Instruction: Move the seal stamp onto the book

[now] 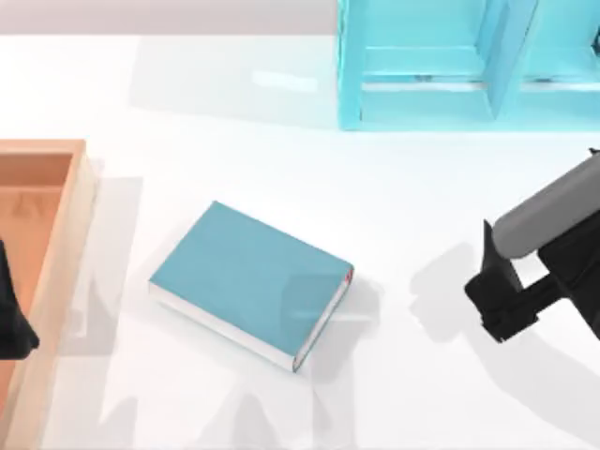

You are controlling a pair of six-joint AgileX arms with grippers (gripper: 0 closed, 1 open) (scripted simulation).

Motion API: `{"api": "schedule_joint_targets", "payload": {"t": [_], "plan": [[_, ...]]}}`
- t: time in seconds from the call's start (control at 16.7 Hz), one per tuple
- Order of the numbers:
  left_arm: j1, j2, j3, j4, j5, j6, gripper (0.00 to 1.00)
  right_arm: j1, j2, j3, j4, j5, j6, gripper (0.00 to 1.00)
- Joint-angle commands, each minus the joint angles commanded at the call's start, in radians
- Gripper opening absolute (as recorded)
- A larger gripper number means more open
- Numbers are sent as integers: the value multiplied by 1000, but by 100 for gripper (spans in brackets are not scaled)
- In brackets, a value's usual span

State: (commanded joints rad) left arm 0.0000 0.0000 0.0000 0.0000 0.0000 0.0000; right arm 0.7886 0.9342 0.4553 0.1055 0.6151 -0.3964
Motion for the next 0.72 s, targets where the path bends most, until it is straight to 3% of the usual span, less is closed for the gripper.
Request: {"api": "schedule_joint_targets", "payload": {"t": [0.42, 0.72], "plan": [[0, 0, 0, 0, 0, 0, 100, -572, -705, -325, -83, -428, 272, 100], [0, 0, 0, 0, 0, 0, 100, -777, -922, -448, -105, -604, 389, 100]]}}
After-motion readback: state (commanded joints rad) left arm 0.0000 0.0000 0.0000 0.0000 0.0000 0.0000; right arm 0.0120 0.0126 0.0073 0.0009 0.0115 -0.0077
